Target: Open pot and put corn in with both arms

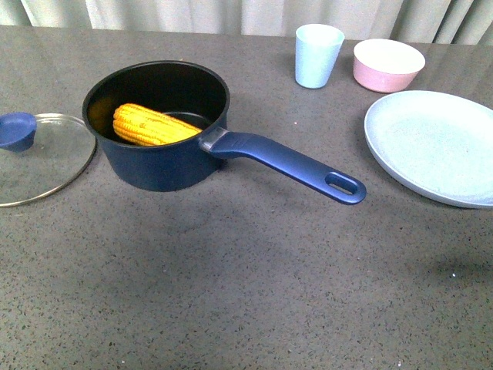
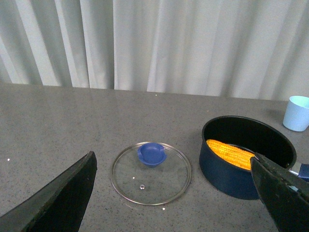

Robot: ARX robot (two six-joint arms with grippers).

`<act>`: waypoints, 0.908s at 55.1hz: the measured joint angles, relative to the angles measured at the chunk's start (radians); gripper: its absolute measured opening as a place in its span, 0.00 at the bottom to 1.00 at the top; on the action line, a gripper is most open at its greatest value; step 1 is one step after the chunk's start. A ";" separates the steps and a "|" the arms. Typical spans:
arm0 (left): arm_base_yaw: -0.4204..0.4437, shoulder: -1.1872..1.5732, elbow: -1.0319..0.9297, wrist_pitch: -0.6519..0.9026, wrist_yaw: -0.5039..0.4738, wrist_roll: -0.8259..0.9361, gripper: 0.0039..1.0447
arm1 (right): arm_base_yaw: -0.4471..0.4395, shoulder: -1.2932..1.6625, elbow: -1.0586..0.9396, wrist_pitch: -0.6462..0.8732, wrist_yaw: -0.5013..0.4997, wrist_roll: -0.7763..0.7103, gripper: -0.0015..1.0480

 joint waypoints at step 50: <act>0.000 0.000 0.000 0.000 0.000 0.000 0.92 | 0.000 -0.004 0.000 -0.003 0.001 0.000 0.92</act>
